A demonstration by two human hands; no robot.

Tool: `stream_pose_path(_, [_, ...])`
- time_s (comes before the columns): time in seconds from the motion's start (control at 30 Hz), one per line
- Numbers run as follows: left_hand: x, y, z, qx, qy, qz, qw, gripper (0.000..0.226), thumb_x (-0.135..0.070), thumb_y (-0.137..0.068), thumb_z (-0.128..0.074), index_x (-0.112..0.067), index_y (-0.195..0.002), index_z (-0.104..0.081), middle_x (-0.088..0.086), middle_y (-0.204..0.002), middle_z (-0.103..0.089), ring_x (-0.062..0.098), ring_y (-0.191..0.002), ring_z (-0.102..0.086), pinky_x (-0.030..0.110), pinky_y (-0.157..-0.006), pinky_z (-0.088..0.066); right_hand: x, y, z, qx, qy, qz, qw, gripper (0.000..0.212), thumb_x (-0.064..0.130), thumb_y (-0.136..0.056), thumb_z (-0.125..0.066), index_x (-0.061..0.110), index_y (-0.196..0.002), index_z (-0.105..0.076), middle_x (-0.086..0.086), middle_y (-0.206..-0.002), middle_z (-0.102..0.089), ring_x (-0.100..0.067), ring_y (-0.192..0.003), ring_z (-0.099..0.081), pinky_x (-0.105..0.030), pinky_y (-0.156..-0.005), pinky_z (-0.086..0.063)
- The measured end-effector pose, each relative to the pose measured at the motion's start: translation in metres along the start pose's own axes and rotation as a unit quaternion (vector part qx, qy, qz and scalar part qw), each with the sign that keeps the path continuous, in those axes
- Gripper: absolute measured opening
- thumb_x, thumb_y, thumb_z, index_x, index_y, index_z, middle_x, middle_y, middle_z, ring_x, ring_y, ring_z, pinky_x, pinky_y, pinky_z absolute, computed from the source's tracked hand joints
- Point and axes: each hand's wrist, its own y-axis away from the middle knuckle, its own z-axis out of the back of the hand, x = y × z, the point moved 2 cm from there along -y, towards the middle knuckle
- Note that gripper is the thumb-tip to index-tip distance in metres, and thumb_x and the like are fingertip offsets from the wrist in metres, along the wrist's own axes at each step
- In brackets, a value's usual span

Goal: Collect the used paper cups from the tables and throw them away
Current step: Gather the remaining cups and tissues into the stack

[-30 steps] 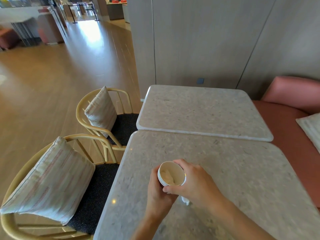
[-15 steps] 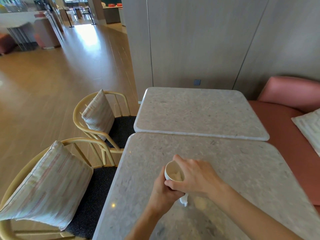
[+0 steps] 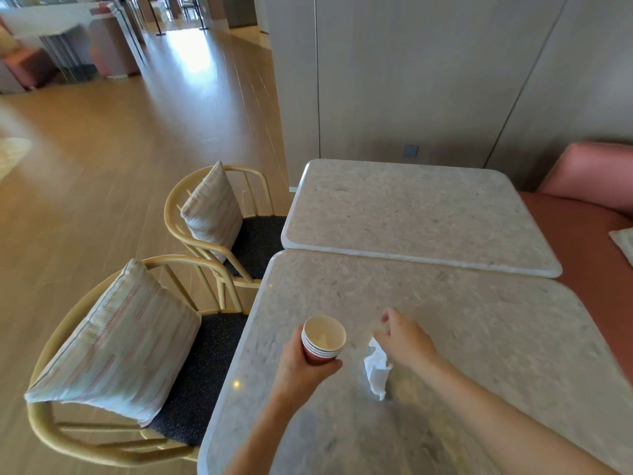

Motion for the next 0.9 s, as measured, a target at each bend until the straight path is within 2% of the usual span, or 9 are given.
stream_pose_path(0.07, [0.008, -0.001, 0.010, -0.016, -0.045, 0.004, 0.999, 0.066, -0.025, -0.056, -0.092, -0.035, -0.111, -0.057, -0.011, -0.105, -0.064, 0.011, -0.105, -0.058, 0.022, -0.085, -0.048, -0.019, -0.004, -0.023, 0.056, 0.060, 0.005, 0.997, 0.028, 0.024, -0.089, -0.052, 0.019, -0.117, -0.051, -0.004, -0.121, -0.058, -0.026, -0.115, -0.055, -0.035, -0.089, -0.048])
stream_pose_path(0.17, [0.010, 0.001, 0.017, -0.027, -0.100, -0.008, 0.995, 0.066, -0.035, -0.055, -0.090, -0.045, -0.107, -0.051, -0.014, -0.106, -0.050, 0.000, -0.108, -0.041, 0.016, -0.085, -0.035, -0.029, 0.000, -0.043, 0.085, 0.063, 0.026, 0.994, 0.049, 0.016, -0.086, -0.051, 0.024, -0.134, -0.044, -0.004, -0.137, -0.041, -0.028, -0.129, -0.042, -0.035, -0.095, -0.046])
stream_pose_path(0.27, [0.010, 0.002, 0.018, 0.001, -0.103, -0.006, 0.995, 0.065, -0.045, -0.051, -0.085, -0.049, -0.106, -0.051, -0.016, -0.109, -0.051, 0.000, -0.111, -0.043, 0.015, -0.086, -0.035, -0.024, 0.005, -0.058, 0.104, 0.075, 0.048, 0.991, 0.063, 0.015, -0.087, -0.050, 0.027, -0.147, -0.033, -0.001, -0.151, -0.027, -0.025, -0.137, -0.032, -0.033, -0.098, -0.044])
stream_pose_path(0.37, [0.010, 0.003, 0.019, 0.028, -0.111, -0.013, 0.993, 0.065, -0.049, -0.050, -0.083, -0.048, -0.107, -0.052, -0.015, -0.112, -0.056, 0.004, -0.112, -0.048, 0.018, -0.087, -0.037, -0.017, 0.007, -0.072, 0.120, 0.099, 0.066, 0.986, 0.059, 0.016, -0.094, -0.046, 0.028, -0.150, -0.032, 0.003, -0.159, -0.020, -0.021, -0.146, -0.025, -0.030, -0.103, -0.040])
stream_pose_path(0.43, [0.010, 0.003, 0.020, 0.032, -0.119, -0.018, 0.992, 0.064, -0.050, -0.051, -0.083, -0.050, -0.106, -0.051, -0.017, -0.111, -0.057, 0.005, -0.112, -0.049, 0.017, -0.087, -0.038, -0.016, 0.006, -0.078, 0.131, 0.086, 0.046, 0.987, 0.046, 0.014, -0.093, -0.046, 0.021, -0.138, -0.049, 0.000, -0.150, -0.034, -0.021, -0.139, -0.036, -0.029, -0.098, -0.045])
stream_pose_path(0.5, [0.010, 0.002, 0.023, 0.030, -0.129, -0.023, 0.991, 0.064, -0.050, -0.052, -0.084, -0.052, -0.106, -0.050, -0.021, -0.111, -0.056, 0.003, -0.111, -0.048, 0.014, -0.086, -0.036, -0.017, 0.004, -0.081, 0.143, 0.083, 0.034, 0.986, 0.027, 0.008, -0.083, -0.053, 0.018, -0.107, -0.059, -0.003, -0.128, -0.047, -0.023, -0.122, -0.051, -0.028, -0.086, -0.049])
stream_pose_path(0.63, [0.005, 0.000, 0.025, 0.026, -0.146, -0.029, 0.989, 0.064, -0.051, -0.052, -0.083, -0.059, -0.104, -0.047, -0.027, -0.110, -0.055, -0.006, -0.112, -0.044, 0.007, -0.086, -0.033, -0.026, -0.002, -0.080, 0.115, 0.074, 0.012, 0.991, 0.026, 0.006, -0.082, -0.049, 0.026, -0.068, -0.040, -0.001, -0.095, -0.056, -0.020, -0.083, -0.054, -0.027, -0.064, -0.040])
stream_pose_path(0.83, [0.004, -0.004, 0.025, 0.032, -0.147, -0.030, 0.988, 0.067, -0.040, -0.055, -0.089, -0.055, -0.107, -0.048, -0.026, -0.113, -0.056, -0.010, -0.112, -0.045, 0.001, -0.084, -0.035, -0.006, -0.013, -0.054, -0.027, -0.129, -0.023, 0.991, 0.006, 0.012, -0.082, -0.060, 0.016, -0.078, -0.061, -0.004, -0.079, -0.066, -0.024, -0.074, -0.059, -0.031, -0.060, -0.043])
stream_pose_path(0.9, [0.004, -0.007, 0.025, 0.029, -0.138, -0.026, 0.990, 0.069, -0.035, -0.055, -0.091, -0.053, -0.108, -0.050, -0.020, -0.114, -0.058, -0.004, -0.111, -0.050, 0.009, -0.086, -0.039, 0.013, -0.010, -0.030, -0.077, -0.211, 0.015, 0.974, 0.012, 0.011, -0.081, -0.063, 0.020, -0.074, -0.059, 0.005, -0.068, -0.060, -0.016, -0.066, -0.053, -0.021, -0.054, -0.039])
